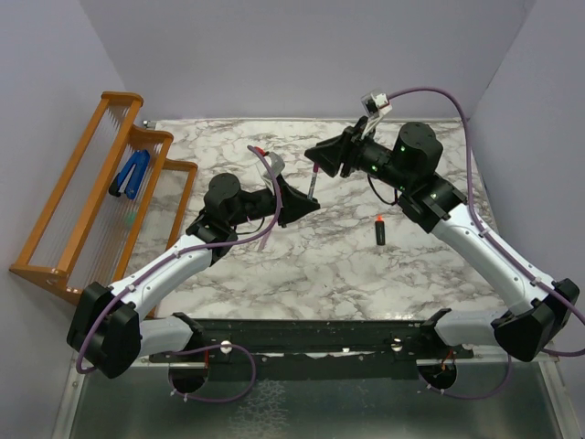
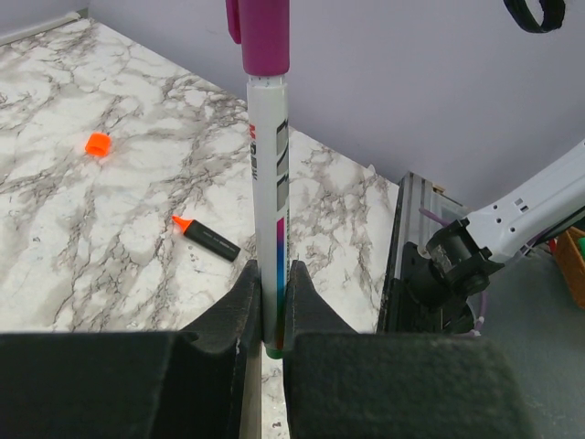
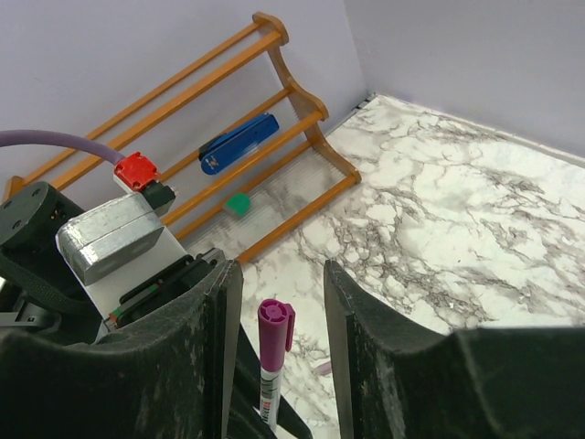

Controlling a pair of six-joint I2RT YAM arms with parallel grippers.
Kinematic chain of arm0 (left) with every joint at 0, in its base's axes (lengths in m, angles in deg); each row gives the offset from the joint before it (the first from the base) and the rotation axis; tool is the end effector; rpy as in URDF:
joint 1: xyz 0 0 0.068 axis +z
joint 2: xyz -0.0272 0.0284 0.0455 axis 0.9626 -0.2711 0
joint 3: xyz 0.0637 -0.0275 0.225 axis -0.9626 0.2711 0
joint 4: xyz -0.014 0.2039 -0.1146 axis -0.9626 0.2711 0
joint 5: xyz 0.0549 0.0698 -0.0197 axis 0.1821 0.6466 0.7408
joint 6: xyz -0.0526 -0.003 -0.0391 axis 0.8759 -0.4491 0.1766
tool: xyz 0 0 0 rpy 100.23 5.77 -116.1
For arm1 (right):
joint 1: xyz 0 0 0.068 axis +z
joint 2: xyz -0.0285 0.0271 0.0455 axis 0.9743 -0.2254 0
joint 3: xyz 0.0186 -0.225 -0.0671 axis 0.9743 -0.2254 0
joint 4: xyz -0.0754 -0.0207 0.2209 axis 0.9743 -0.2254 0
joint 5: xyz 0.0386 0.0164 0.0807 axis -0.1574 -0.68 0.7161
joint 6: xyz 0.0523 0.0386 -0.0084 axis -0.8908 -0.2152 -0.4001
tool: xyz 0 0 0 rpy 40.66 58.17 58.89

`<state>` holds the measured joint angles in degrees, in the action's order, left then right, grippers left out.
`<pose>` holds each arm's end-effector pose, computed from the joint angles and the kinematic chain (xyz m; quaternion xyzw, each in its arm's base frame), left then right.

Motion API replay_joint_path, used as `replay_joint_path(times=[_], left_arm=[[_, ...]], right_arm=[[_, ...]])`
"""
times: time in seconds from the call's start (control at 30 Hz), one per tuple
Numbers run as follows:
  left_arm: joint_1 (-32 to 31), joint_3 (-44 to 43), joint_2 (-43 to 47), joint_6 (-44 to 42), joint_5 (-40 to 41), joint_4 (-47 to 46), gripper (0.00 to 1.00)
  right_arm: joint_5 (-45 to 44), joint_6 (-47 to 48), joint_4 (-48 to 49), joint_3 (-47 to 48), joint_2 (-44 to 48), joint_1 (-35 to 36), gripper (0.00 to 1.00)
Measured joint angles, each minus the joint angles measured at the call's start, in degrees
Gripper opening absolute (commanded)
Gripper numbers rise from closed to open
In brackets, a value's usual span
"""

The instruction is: Insert the pens into the pen caps

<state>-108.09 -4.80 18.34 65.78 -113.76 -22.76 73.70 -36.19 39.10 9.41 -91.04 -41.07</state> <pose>0.2115 -0.1809 0.3018 0.3042 0.6184 -0.5273 0.4970 0.2275 0.1849 0.4024 -0.2127 0.6637 0.4297 0.5742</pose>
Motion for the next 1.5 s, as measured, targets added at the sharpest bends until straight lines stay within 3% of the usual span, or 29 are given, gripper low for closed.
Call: replay_joint_path(times=[0.47, 0.97, 1.5], left_arm=[[0.0, 0.0, 0.0, 0.0, 0.04, 0.13, 0.0], [0.0, -1.14, -0.7, -1.57, 1.18, 6.32, 0.0], [-0.04, -9.9, -3.58, -12.02, 2.19, 12.76, 0.0]], right_arm=[[0.98, -0.24, 0.0, -0.17, -0.24, -0.04, 0.01], [2.16, -1.68, 6.86, -7.23, 0.42, -1.16, 0.0], [2.27, -2.8, 17.29, -10.71, 2.58, -2.25, 0.01]])
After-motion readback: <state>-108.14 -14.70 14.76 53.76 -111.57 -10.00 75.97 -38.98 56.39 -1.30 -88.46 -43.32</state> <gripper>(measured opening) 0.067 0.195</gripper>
